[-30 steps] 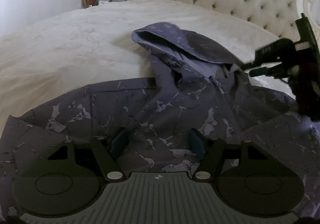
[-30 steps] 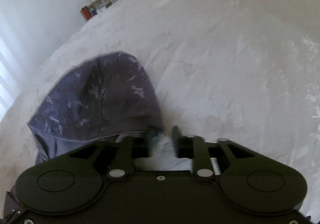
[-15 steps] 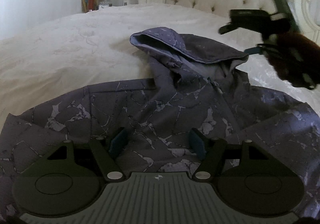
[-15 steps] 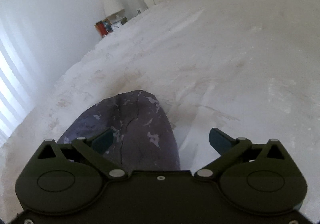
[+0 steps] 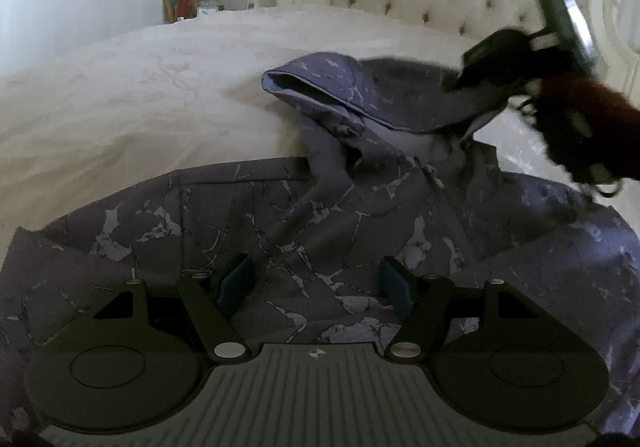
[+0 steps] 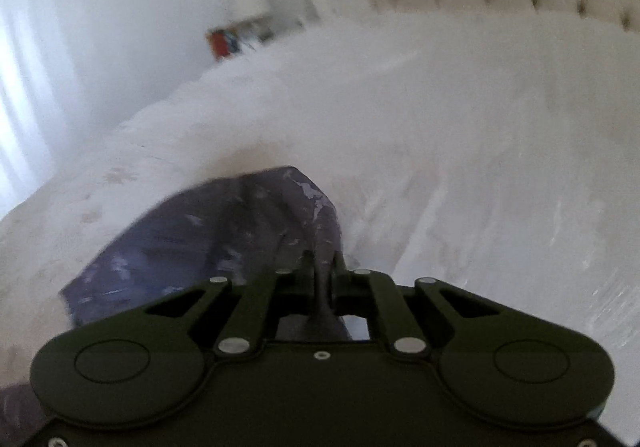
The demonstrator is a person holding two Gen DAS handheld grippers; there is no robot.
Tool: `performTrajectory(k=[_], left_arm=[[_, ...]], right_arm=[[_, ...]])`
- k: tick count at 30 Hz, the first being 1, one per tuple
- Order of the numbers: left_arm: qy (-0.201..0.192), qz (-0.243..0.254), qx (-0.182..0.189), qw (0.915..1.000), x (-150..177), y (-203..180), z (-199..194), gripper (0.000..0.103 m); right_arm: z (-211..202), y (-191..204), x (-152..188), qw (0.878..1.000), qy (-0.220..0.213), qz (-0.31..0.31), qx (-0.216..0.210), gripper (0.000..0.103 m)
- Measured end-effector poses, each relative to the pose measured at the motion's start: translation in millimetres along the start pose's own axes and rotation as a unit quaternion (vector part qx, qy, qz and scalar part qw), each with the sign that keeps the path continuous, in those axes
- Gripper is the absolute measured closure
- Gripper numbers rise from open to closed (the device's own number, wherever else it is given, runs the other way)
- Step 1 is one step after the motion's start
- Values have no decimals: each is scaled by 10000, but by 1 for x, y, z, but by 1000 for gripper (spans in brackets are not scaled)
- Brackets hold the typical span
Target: Fold large clothes
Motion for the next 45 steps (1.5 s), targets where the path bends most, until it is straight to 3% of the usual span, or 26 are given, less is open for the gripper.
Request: performTrajectory(k=[4,7,11,12,14,16,18,21,23,29,34,35,37,38,45], left_arm=[[245,129,32,9996,-8,-2,-8,35],[327,13,314,9990,-17,0,-24,35],[295,-52,322,9990,-28,4,-43,35],[275,-41,290,9992,-30,3,-47,35],[246,-39,306,9992,-31,0,-51,35],[270,-58,347,9990,-29,-6,-52,35],[330,-78,419,9985,-23,-12,-49,35],[522,-62,487,9974,-9,-19,-37,35],[530,22,413,9977,5,-23,-28,35],[-269,677,81,9973,25,-42,-34,24],[-265,531,209,9980,24,-38,-32,23],[-263,512,226,9981,24,-38,-32,23],[-261,531,211,9980,24,-39,-32,23],[-257,541,203,9980,24,-40,-32,23],[118,476,439,9978,15,-35,-37,23]], right_arm=[[-47,27,0,9964,-348,-746,-209,92],[-83,45,4,9900,-586,-1216,-403,97],[-113,60,12,9878,-518,-1319,-644,96],[-117,60,14,9885,-484,-1277,-645,88],[-118,60,14,9898,-359,-1205,-670,86],[-115,60,11,9911,-249,-1136,-649,71],[-106,57,6,9932,-86,-960,-658,24],[-96,54,1,9945,-171,-833,-606,20],[-79,48,-5,9960,-107,-740,-490,9],[-23,16,-21,9996,-127,50,-263,8],[9,-10,-12,9990,163,415,-41,14],[13,-14,-7,9984,242,513,-33,26],[19,-22,2,9964,451,712,-29,64],[19,-23,5,9960,523,728,5,95],[-47,29,-2,9971,-167,-710,-196,96]])
Point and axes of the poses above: each gripper's, at about its wrist camera, not at the fingertips, and z roughly the way its jaws point, y to its left, x to its underside, the point moved 6 cm from there along z, roughly the way its jaws point, and after that the axes turned 15 degrees about -x, right-handed, at the moved point
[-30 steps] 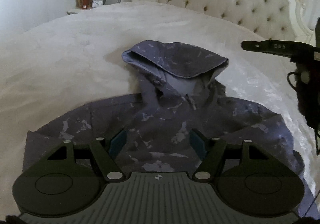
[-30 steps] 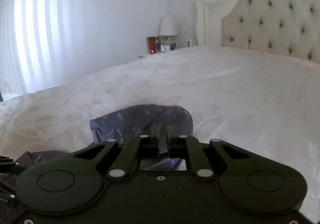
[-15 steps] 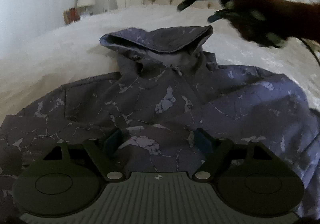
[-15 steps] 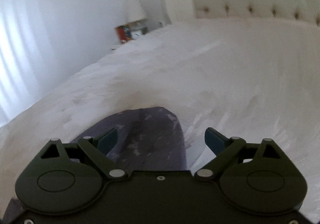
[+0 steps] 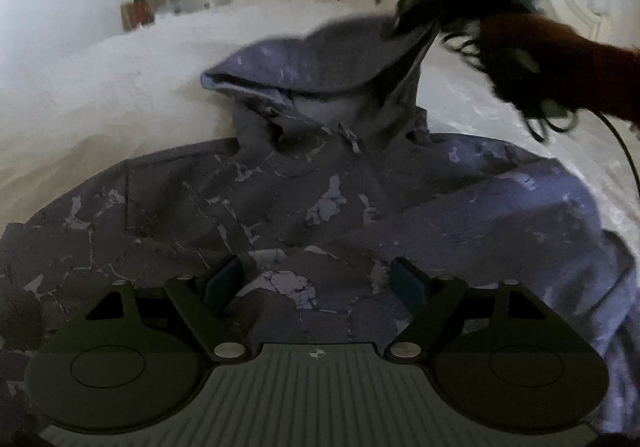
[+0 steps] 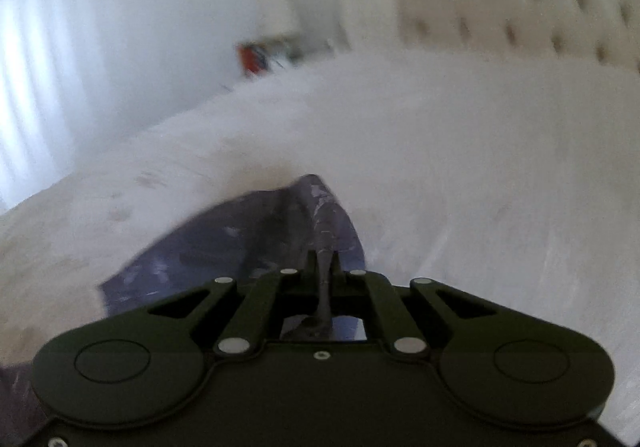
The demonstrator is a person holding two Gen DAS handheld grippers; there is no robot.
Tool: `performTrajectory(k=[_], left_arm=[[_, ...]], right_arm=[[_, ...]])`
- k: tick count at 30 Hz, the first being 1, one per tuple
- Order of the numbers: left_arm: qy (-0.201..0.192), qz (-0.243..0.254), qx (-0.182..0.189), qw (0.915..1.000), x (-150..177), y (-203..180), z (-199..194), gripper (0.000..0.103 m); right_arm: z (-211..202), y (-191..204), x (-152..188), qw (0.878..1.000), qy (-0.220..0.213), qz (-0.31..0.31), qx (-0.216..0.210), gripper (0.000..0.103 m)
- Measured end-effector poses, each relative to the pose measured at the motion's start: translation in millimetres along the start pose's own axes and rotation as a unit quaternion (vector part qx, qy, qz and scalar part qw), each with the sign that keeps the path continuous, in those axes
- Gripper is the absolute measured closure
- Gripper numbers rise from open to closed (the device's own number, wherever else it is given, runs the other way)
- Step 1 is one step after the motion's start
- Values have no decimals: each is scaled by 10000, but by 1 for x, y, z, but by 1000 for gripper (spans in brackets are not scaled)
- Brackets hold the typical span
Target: Fold large clothes
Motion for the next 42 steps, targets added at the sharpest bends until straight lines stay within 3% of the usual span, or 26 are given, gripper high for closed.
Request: performTrajectory(k=[3,7,12,17,20,22,24,27,31,37,38,40,41,42], left_arm=[[276,-415,454,9977,-10,10,-12,24],[429,-1018,970,9891,-31,30,-38,23],[1,-1302,985,9866,-63,54,-83,23],[-144,-1129,867,9897,-68,53,-112,23],[-94,-915,883,9918,-54,42,-119,23],[0,-798,911,9926,-43,34,-120,23],[93,-686,950,9931,-33,28,-119,23],[206,-521,1019,9932,-23,18,-115,23],[327,-395,1131,9923,-15,9,-104,23],[352,-159,1239,9915,-10,-3,-93,23],[329,-131,1260,9914,-9,-4,-91,23],[271,-88,1362,9903,-11,-9,-87,23],[230,-76,1424,9895,-15,-12,-85,23],[180,-58,1493,9886,-18,-16,-81,23]], right_arm=[[-41,35,1,9957,-265,-868,-194,96],[-91,72,14,9865,-514,-1466,-524,96],[-140,117,53,9728,-518,-2048,-954,96],[-167,133,104,9786,-154,-1619,-1262,91],[-178,125,133,9863,240,-1047,-1256,83],[-187,118,146,9886,488,-601,-1290,53],[-199,108,143,9909,342,-366,-1250,15],[-209,94,115,9948,-38,-373,-944,14],[-190,85,73,9960,-140,-514,-717,11],[-129,65,42,9979,166,-267,-574,14],[-120,61,41,9975,279,-139,-627,28],[-104,52,41,9969,504,-45,-610,76],[-101,51,40,9971,557,-153,-486,89],[-99,54,37,9968,575,-370,-423,89]])
Point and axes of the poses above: each gripper's, at about its wrist camera, not at the fingertips, and z roughly the way its jaws point, y to its left, x to its underside, the point moved 6 cm from there along z, roughly the way its jaws point, and after that the axes turned 15 degrees about -x, right-handed, at the moved point
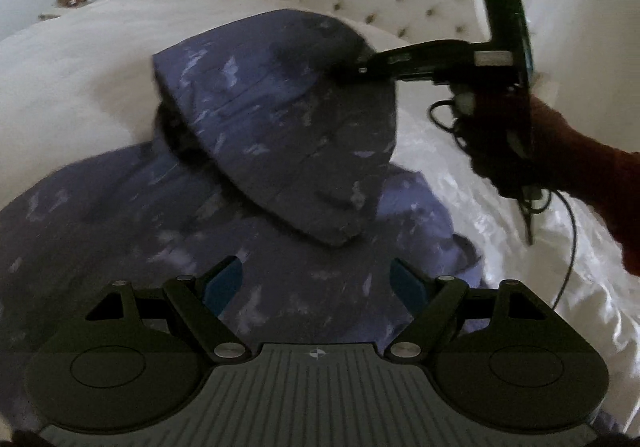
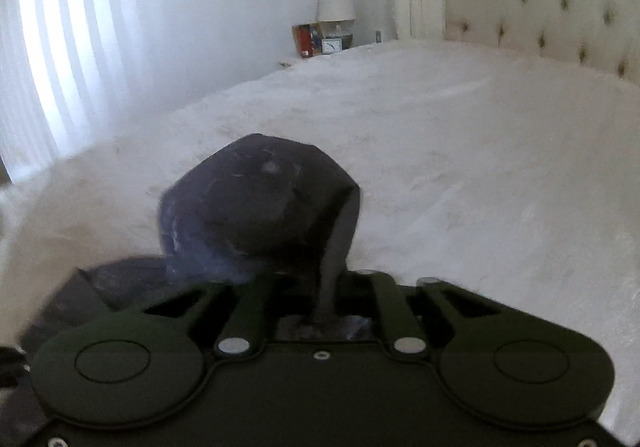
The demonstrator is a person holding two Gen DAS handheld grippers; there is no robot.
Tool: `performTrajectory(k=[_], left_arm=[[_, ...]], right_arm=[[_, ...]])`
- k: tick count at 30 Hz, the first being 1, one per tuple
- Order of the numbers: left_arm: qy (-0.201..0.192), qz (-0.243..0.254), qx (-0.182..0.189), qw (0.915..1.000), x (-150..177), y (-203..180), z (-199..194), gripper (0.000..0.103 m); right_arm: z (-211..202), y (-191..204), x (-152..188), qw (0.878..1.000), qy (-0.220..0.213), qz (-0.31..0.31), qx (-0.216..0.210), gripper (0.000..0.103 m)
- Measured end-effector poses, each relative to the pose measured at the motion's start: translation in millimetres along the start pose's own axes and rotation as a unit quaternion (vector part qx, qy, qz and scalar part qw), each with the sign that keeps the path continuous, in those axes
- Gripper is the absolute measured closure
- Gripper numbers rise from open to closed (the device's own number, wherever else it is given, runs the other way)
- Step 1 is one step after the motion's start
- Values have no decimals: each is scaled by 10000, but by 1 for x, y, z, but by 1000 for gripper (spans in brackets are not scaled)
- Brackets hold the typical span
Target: Fold large clothes
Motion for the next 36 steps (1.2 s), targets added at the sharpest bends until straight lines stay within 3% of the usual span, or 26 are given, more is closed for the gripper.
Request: performTrajectory(k=[4,8,12,18,21,28,32,36], left_arm=[[-213,159,283,9992,-23,-15,28,23],[-308,58,429,9986,-47,-28,65,23],[-264,-91,291,9992,-66,-33,102,23],[-15,-337,-394,9987,-72,-27,126,24],[300,-568,-213,9977,-48,-23,106,24],[658,-523,232,9962,40,-2,11,24],[414,-1303,385,9899,61,34,-36,22],[265,-2096,406,9766,57,62,-46,10]], right_arm=[[-5,12,-23,9973,-178,-711,-23,91],[-9,35,-38,9865,-196,-1619,-133,91],[-16,60,-33,9737,-274,-2228,-397,91],[-26,83,-11,9658,-277,-2414,-906,91],[-27,90,5,9659,-223,-2351,-1057,91],[-37,112,55,9648,-11,-2237,-1382,90],[-31,129,88,9635,210,-2248,-1437,90],[-22,134,104,9676,273,-2114,-1356,90]])
Point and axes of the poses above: each gripper's, at about its wrist camera, not at the fingertips, and z roughly the way its jaws point, y to its left, x to its underside, the point moved 6 cm from there along z, roughly the way its jaws point, and after that the axes turned 15 degrees about -x, right-handed, at the moved point
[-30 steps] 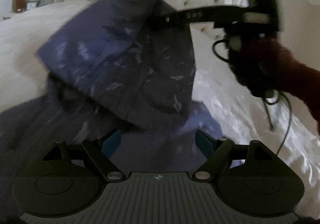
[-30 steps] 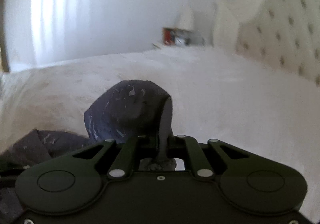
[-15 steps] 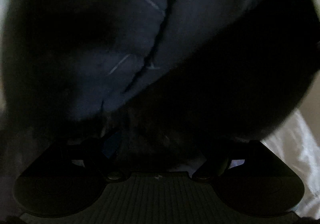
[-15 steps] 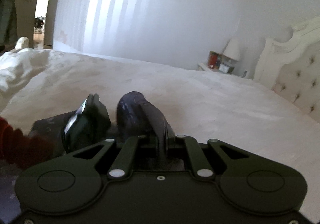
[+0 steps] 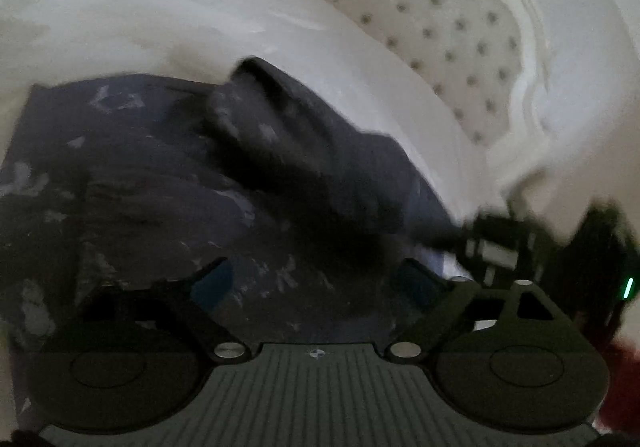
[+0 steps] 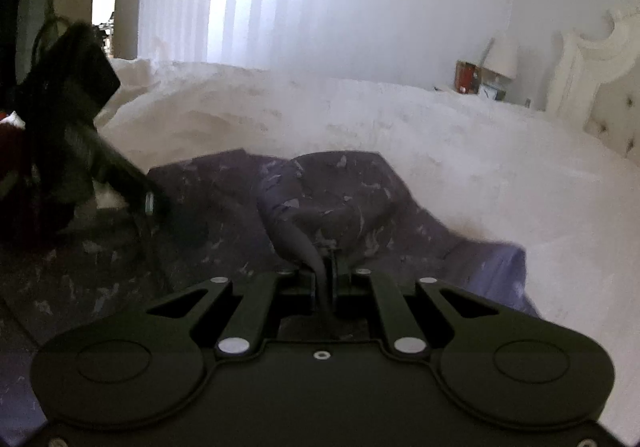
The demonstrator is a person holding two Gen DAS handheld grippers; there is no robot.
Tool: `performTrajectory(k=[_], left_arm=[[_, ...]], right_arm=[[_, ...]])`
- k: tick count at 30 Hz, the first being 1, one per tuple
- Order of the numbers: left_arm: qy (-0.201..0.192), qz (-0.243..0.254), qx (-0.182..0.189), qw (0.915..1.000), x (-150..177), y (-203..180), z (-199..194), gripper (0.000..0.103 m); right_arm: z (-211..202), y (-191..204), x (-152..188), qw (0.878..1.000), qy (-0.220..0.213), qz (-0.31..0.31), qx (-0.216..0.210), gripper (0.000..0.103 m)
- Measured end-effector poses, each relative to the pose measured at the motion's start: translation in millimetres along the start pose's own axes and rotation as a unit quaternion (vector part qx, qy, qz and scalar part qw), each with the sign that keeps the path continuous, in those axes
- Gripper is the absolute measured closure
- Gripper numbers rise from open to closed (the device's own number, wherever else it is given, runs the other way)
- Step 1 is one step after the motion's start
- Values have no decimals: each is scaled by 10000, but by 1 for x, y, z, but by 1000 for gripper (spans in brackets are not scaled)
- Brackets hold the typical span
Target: Fold large clothes
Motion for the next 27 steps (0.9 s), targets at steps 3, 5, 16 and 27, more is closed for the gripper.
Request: performTrajectory(k=[3,5,16,27], left_arm=[[56,-568,295,9979,-11,3,8,9],[37,-769,405,9962,-21,-4,28,8],[547,-1317,640,9877,-28,-21,85,36],[115,-1375,633,9884,-71,-55,52,96]], right_arm=[[1,4,4,9999,-31,43,96,90],[1,7,8,9999,-16,16,134,90],[4,20,27,9999,3,10,109,85],[-51,-17,34,9662,-1076,2304,-435,8]])
Point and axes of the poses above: each gripper's, at about its wrist camera, not at the fingertips, and z roughly the way its jaws point, y to its left, x to its underside, the point moved 6 cm from there along z, roughly the way its jaws point, and after that the axes turned 15 degrees about -x, right-handed, at the moved point
